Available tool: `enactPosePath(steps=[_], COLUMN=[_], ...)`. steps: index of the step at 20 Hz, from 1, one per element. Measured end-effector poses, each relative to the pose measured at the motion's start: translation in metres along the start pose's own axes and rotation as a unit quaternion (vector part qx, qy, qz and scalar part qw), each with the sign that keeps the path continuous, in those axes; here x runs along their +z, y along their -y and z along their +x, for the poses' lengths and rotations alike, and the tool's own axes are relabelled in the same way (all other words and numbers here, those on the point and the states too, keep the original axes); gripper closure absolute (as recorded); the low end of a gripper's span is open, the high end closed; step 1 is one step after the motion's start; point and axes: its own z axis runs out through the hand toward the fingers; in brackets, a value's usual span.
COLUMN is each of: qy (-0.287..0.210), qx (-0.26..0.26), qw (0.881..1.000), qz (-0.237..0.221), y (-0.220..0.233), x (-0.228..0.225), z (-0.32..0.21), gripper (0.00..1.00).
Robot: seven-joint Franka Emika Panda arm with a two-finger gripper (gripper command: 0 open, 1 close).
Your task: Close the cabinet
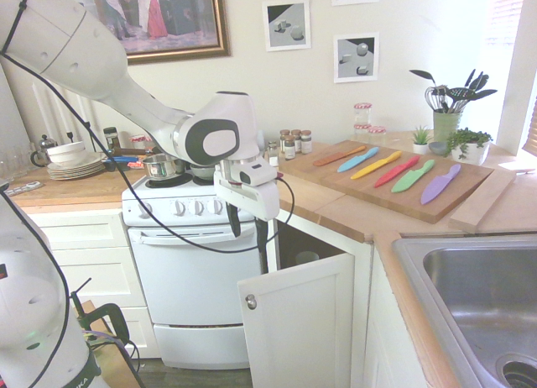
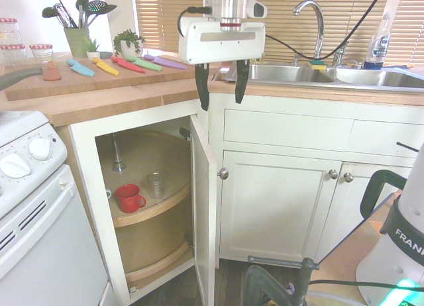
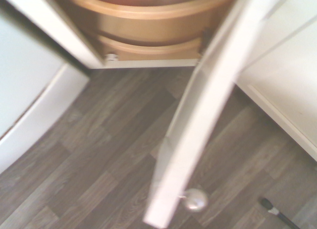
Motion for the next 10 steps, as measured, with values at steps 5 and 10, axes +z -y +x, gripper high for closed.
enactPosePath(steps=[5, 10], qy=[0.013, 0.024], qx=[0.017, 0.020], qw=[1.000, 0.999], qz=[0.005, 0.018], y=[-0.034, -0.057], x=[0.030, 0.064], z=[0.027, 0.052], gripper=[0.00, 0.00])
